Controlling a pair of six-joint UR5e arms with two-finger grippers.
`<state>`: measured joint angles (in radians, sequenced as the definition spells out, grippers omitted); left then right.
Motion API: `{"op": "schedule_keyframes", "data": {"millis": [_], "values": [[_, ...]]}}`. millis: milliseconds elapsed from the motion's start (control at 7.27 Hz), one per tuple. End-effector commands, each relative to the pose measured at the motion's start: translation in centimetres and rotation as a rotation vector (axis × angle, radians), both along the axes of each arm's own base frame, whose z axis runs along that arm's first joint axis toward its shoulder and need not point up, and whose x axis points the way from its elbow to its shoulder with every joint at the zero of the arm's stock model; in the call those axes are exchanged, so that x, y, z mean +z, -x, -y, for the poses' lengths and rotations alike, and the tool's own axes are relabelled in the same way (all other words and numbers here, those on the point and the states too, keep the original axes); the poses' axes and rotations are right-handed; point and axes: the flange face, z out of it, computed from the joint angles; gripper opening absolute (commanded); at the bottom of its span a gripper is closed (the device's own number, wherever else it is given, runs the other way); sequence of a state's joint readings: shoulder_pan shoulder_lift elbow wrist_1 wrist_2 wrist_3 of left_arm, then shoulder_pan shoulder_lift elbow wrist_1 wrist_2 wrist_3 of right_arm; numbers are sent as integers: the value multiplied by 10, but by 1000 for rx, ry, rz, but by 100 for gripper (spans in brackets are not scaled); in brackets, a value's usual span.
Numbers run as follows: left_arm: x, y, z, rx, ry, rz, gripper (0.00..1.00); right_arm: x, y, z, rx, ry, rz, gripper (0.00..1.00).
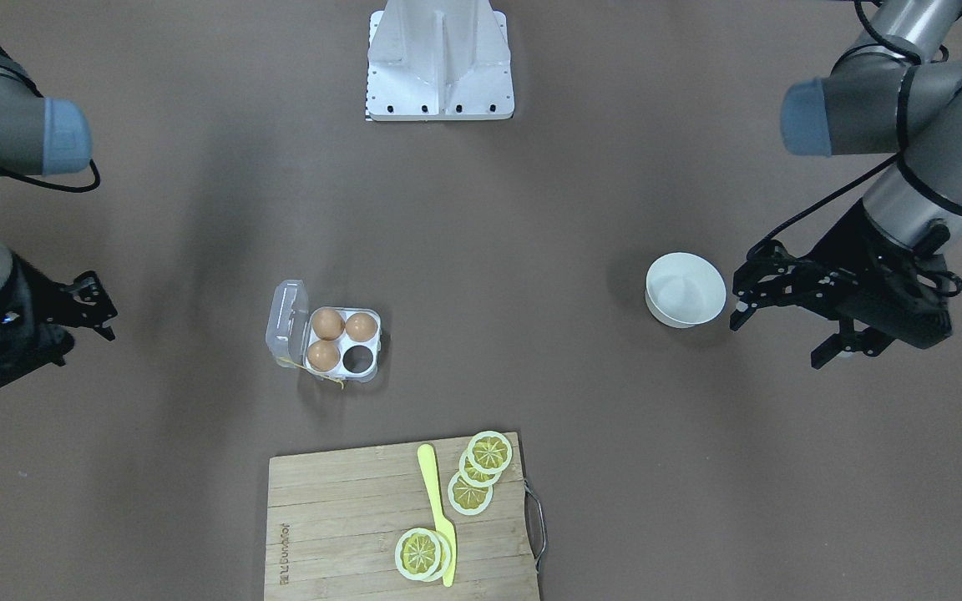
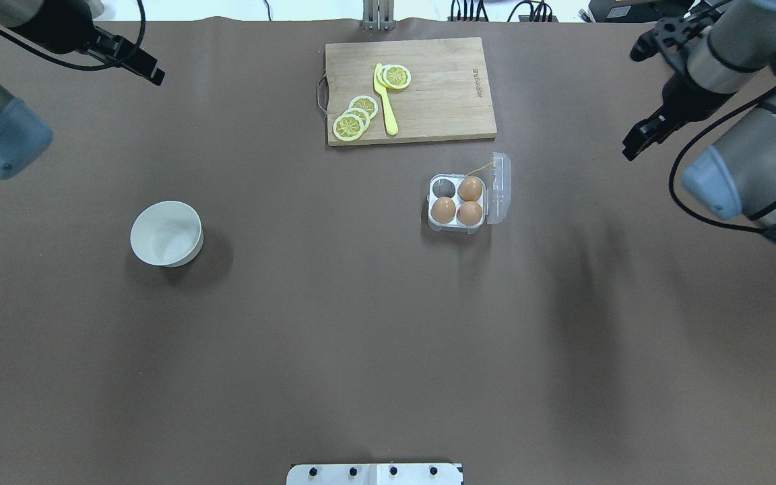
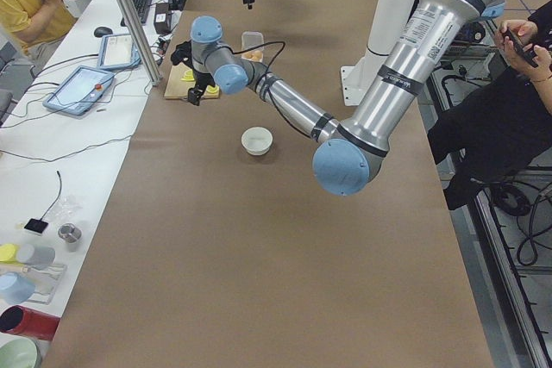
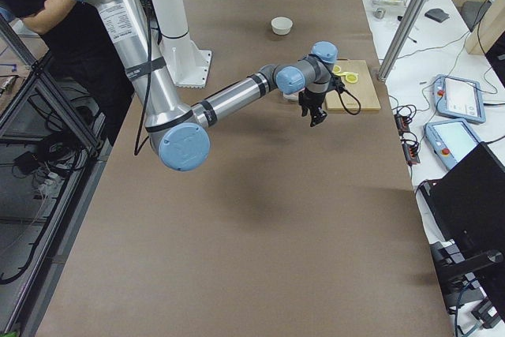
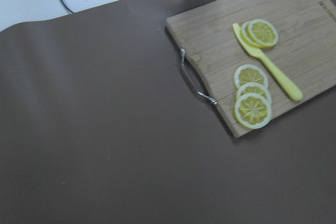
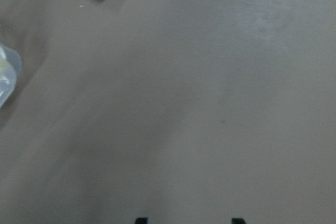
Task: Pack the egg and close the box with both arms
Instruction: 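Withdraw the left gripper away while the right gripper moves toward the egg box lid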
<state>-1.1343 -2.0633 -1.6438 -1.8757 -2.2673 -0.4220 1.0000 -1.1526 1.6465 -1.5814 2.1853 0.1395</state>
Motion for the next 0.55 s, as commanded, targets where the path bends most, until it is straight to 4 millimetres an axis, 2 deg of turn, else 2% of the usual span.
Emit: {"op": "schedule_keyframes", "data": {"millis": [0,275,413], "values": [[11,20,1,-4,-9,9,98,-28,56,-19,-78,-52,7,36],[17,24,0,-5,-7,14,98,-51,94,-35,-130,-85,22,36],[21,23,-1,-4,-3,15,98,-76,108,-36,-146,-119,48,36]]}}
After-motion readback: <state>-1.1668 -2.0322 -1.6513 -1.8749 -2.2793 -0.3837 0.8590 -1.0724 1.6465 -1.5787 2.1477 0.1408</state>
